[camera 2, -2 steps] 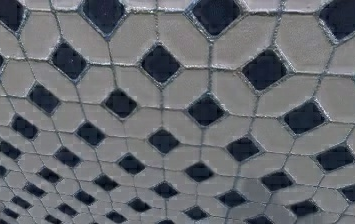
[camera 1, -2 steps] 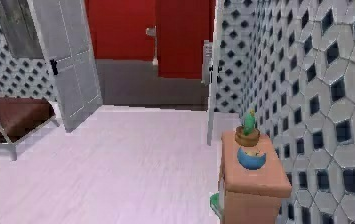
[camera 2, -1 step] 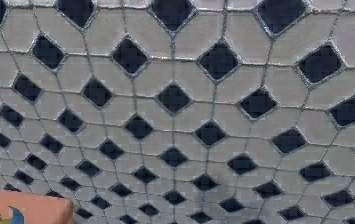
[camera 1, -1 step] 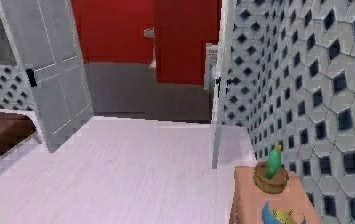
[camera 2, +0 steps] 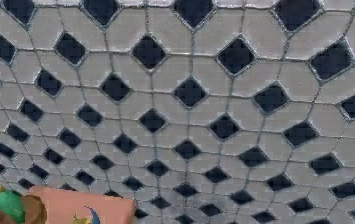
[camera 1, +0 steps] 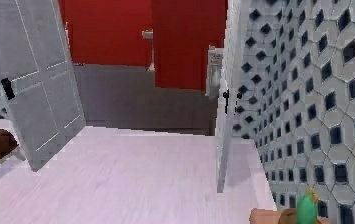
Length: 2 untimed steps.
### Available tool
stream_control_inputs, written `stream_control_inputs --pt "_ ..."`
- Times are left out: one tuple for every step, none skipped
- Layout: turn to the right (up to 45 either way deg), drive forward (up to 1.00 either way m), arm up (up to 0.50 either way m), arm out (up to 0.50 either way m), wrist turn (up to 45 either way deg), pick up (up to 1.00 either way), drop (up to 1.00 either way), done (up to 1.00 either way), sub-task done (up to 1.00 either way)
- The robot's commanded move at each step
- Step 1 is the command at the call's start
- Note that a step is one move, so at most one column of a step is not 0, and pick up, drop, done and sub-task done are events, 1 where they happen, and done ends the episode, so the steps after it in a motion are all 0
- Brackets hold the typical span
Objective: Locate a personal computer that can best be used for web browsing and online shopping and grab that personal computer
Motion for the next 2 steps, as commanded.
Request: stream_control_inputs --pt "-45.0 0.0 0.0 0.0 0.0 0.0 0.0 0.0 0.0" --pt "-21.0 0.0 0.0 0.0 0.0 0.0 0.0 0.0 0.0"
